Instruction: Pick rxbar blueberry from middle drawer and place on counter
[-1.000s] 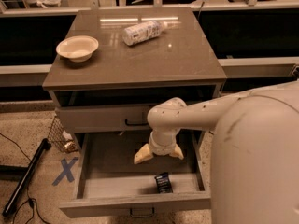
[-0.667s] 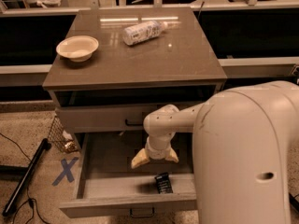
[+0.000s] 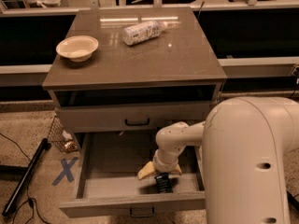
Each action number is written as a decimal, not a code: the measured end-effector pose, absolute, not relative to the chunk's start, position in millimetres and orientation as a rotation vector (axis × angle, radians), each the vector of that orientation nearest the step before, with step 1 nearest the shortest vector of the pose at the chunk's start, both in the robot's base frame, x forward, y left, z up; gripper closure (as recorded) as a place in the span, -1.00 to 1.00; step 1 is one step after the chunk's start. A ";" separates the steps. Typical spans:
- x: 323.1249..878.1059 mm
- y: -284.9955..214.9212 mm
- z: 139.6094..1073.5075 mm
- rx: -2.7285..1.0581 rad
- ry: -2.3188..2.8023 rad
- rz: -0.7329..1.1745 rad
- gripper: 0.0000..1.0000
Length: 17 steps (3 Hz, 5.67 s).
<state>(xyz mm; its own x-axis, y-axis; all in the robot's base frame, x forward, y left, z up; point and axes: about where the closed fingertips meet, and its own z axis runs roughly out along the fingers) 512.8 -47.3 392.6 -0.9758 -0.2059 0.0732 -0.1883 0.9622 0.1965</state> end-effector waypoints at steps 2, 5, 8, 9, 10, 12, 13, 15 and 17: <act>505.5 -52.2 361.0 0.327 -2.982 -0.289 -1.00; 496.2 -50.9 334.4 0.380 -2.901 -0.122 -0.70; 495.6 -51.5 349.5 0.375 -2.895 -0.132 0.68; 495.6 -51.5 354.5 0.375 -2.895 -0.133 1.00; 497.9 -57.7 367.0 0.360 -2.977 -0.259 1.00; 502.0 -35.5 486.7 0.589 -3.278 -0.792 1.00; 507.1 -65.8 544.1 0.622 -3.378 -0.890 1.00; 500.7 -164.9 588.2 0.454 -3.525 -0.922 1.00; 509.8 -160.7 623.5 0.590 -3.577 -0.961 1.00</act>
Offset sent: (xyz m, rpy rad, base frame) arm -0.0078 -0.0039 -0.0476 -0.0224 0.0538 0.0362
